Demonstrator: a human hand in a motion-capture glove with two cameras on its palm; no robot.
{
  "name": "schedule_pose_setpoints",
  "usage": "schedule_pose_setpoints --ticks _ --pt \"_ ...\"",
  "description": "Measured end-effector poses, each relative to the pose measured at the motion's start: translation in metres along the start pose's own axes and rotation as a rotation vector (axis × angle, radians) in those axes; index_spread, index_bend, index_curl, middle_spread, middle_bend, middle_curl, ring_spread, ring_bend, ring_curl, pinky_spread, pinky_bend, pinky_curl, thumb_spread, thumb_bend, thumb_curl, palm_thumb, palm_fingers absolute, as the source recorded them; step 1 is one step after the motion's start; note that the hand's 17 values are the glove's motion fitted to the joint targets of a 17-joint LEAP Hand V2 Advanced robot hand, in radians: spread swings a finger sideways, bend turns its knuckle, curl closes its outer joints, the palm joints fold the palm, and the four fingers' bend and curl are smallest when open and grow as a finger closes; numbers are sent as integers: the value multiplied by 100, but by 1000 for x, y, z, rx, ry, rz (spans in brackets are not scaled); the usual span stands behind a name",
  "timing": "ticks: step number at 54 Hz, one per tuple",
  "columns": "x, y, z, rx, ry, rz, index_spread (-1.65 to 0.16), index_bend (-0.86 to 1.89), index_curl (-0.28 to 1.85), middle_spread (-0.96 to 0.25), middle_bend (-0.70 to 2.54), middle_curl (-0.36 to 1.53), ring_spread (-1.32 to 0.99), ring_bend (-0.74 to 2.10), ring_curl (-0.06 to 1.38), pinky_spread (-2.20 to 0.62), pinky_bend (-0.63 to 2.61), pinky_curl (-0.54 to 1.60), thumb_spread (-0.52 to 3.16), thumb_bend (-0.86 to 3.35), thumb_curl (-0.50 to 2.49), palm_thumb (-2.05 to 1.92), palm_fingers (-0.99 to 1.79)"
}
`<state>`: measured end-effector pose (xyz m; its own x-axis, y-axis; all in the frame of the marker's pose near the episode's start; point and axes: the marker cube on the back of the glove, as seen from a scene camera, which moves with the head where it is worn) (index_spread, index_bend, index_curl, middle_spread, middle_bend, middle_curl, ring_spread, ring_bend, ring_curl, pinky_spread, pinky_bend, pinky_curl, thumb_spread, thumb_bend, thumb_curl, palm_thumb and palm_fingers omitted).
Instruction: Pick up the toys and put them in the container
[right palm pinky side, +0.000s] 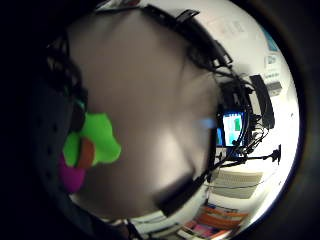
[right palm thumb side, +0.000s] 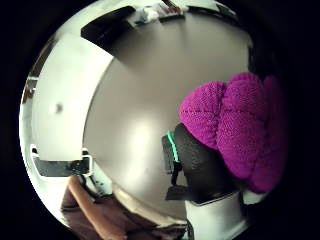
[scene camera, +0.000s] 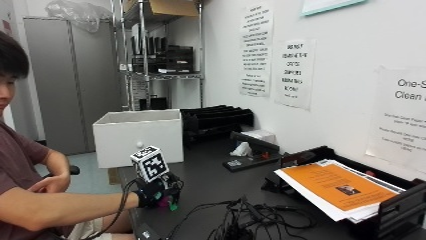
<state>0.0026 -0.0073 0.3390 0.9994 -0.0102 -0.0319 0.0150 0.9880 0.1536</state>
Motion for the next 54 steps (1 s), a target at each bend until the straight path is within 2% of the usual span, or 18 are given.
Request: schedule_pose_setpoints --ticks 8,12,18,26,38,47,54 --pt "0 -17 -2 40 25 -40 -22 25 22 -19 72 44 -25 103 51 -26 79 31 132 3 27 11 117" --pt "1 -31 -5 -23 52 -26 -23 32 26 -19 87 50 -27 111 54 -30 78 32 128 7 33 22 132" --pt "13 -46 -26 -134 13 22 -23 45 32 -17 102 57 -27 119 56 -32 78 35 121 7 39 29 135" --pt "10 -78 -110 -187 -154 38 -22 61 41 -14 112 61 -26 128 58 -35 84 39 112 6 46 36 131" --pt "-33 -129 -258 -79 -189 -100 -22 72 53 -11 120 64 -24 137 58 -36 91 43 102 2 54 39 123" --pt "-98 -162 -333 -20 -115 -192 -22 75 61 -10 123 65 -24 141 58 -36 94 46 97 -1 60 40 119" --pt "-166 -178 -367 10 -91 -285 -21 75 67 -10 125 66 -23 143 57 -36 95 47 95 -1 63 39 118"
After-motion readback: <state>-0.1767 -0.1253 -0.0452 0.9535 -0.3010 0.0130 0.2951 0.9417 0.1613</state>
